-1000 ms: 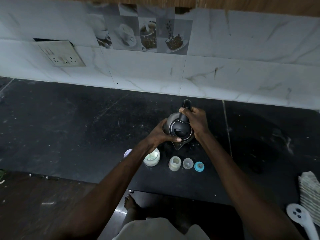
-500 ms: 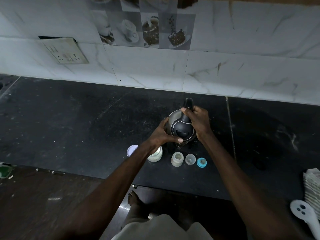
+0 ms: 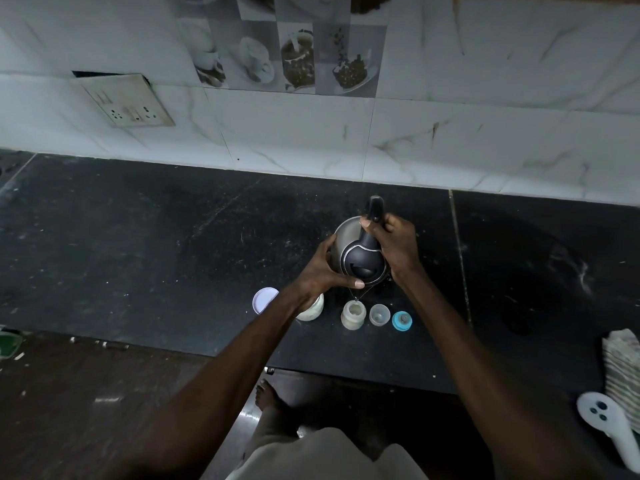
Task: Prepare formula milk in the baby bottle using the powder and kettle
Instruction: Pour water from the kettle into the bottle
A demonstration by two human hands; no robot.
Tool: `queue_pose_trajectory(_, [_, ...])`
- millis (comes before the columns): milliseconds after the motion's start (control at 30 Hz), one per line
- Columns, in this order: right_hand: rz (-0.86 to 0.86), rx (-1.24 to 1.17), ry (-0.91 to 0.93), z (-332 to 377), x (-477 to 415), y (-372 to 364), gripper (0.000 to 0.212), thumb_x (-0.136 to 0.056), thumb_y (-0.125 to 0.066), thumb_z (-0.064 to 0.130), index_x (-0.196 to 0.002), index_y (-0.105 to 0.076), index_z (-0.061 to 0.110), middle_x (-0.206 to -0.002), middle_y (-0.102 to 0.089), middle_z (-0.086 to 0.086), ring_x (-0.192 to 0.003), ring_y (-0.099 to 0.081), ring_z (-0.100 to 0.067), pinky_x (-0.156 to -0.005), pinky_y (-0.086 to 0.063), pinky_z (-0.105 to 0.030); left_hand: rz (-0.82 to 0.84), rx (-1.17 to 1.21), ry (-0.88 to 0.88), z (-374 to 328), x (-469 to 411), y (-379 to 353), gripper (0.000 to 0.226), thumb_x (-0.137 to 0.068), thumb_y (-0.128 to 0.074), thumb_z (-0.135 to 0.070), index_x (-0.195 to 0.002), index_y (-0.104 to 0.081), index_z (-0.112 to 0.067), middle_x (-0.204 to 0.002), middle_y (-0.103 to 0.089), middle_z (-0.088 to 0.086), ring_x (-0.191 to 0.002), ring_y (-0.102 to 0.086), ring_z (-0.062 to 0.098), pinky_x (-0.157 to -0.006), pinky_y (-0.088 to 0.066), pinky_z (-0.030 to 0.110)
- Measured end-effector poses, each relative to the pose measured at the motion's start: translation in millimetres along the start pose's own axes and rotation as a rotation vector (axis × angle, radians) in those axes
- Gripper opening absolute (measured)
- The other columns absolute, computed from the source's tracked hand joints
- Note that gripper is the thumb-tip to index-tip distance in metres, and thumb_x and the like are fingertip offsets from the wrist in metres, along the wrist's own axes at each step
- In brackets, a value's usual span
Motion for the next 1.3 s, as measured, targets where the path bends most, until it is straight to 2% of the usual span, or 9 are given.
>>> queue_pose_trajectory(100, [-0.005,-0.005,0.009,0,3,0,0.013,-0.085,-0.084,0.022,-0.09,-0.077,0.011,-0.088,-0.078,-0.011,-0.077,-0.07,-0.014,-0.074,-0.057,-0.037,-0.002,0.002,0.0,1,2,0,0.141,-0.04,-0.107,-0.009,-0.158,-0.031,-0.027,-0.146,-0.058,0.009,-0.132,-0.062,0.026,-0.104,-0.056,0.056])
queue_pose_trajectory(233, [0.006,-0.004,0.006,-2,3,1,0.02,-0.084,-0.084,0.025,-0.093,-0.076,0.008,-0.09,-0.078,-0.012,-0.08,-0.071,-0.018,-0.077,-0.058,-0.041,-0.007,-0.007,-0.009,4,2,-2,0.137,-0.043,-0.104,-0.006,-0.157,-0.031,-0.027,-0.146,-0.058,0.009,-0.132,-0.062,0.026,-0.105,-0.055,0.055])
queue_pose_trajectory(367, [-0.001,0.001,0.017,-5,3,1,0.023,-0.083,-0.084,0.026,-0.09,-0.075,0.006,-0.089,-0.076,-0.015,-0.078,-0.068,-0.015,-0.075,-0.056,-0.04,0.004,-0.002,-0.023,6,2,-3,0.131,-0.05,-0.101,0.002,-0.157,-0.031,-0.024,-0.148,-0.056,0.008,-0.133,-0.061,0.023,-0.106,-0.055,0.052])
queue_pose_trajectory(600, [0.009,0.009,0.021,-6,3,3,0.026,-0.082,-0.085,0.029,-0.094,-0.076,0.008,-0.091,-0.078,-0.012,-0.082,-0.072,-0.02,-0.082,-0.06,-0.051,0.019,-0.009,-0.028,9,0,-3,0.132,-0.05,-0.101,0.001,-0.158,-0.03,-0.025,-0.147,-0.057,0.007,-0.133,-0.061,0.022,-0.106,-0.055,0.051])
queue_pose_trajectory(700, [0.006,0.008,0.028,-5,3,3,0.024,-0.083,-0.084,0.027,-0.093,-0.075,0.006,-0.09,-0.077,-0.014,-0.08,-0.071,-0.02,-0.08,-0.059,-0.05,0.019,-0.01,-0.027,9,-2,-3,0.133,-0.049,-0.102,0.0,-0.158,-0.031,-0.027,-0.147,-0.058,0.008,-0.132,-0.061,0.022,-0.106,-0.055,0.052])
queue_pose_trajectory(800, [0.004,0.02,0.027,-5,2,2,0.024,-0.083,-0.084,0.028,-0.094,-0.076,0.008,-0.091,-0.078,-0.011,-0.083,-0.074,-0.028,-0.082,-0.06,-0.05,0.012,-0.013,-0.026,9,-3,-2,0.136,-0.045,-0.105,-0.005,-0.157,-0.031,-0.029,-0.147,-0.058,0.008,-0.133,-0.061,0.023,-0.106,-0.055,0.054])
queue_pose_trajectory(967, [0.015,0.0,0.042,-1,1,2,0.018,-0.084,-0.084,0.022,-0.095,-0.077,0.009,-0.091,-0.079,-0.008,-0.081,-0.073,-0.016,-0.08,-0.059,-0.042,0.017,-0.008,-0.025,8,-4,-2,0.135,-0.045,-0.104,-0.005,-0.157,-0.031,-0.029,-0.147,-0.058,0.007,-0.133,-0.061,0.024,-0.106,-0.055,0.054])
queue_pose_trajectory(1100, [0.014,-0.003,0.044,0,-2,3,0.02,-0.084,-0.083,0.021,-0.097,-0.077,0.007,-0.092,-0.079,-0.01,-0.083,-0.074,-0.02,-0.081,-0.06,-0.042,0.013,-0.011,-0.013,7,-7,-2,0.141,-0.041,-0.107,-0.012,-0.158,-0.03,-0.031,-0.147,-0.059,0.006,-0.133,-0.062,0.024,-0.105,-0.055,0.055])
queue_pose_trajectory(1300, [0.011,-0.03,0.054,0,-6,3,0.027,-0.081,-0.083,0.03,-0.095,-0.077,0.007,-0.091,-0.078,-0.012,-0.08,-0.07,-0.014,-0.076,-0.056,-0.037,0.01,-0.007,-0.041,3,-10,-3,0.137,-0.044,-0.105,-0.007,-0.158,-0.03,-0.025,-0.15,-0.056,0.006,-0.134,-0.061,0.022,-0.106,-0.055,0.055])
Point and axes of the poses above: each hand's wrist, its own x-axis away from the middle knuckle, its own y-axis out of the back of the hand, z = x × y, the point moved 5 cm from there along -x, towards the middle knuckle
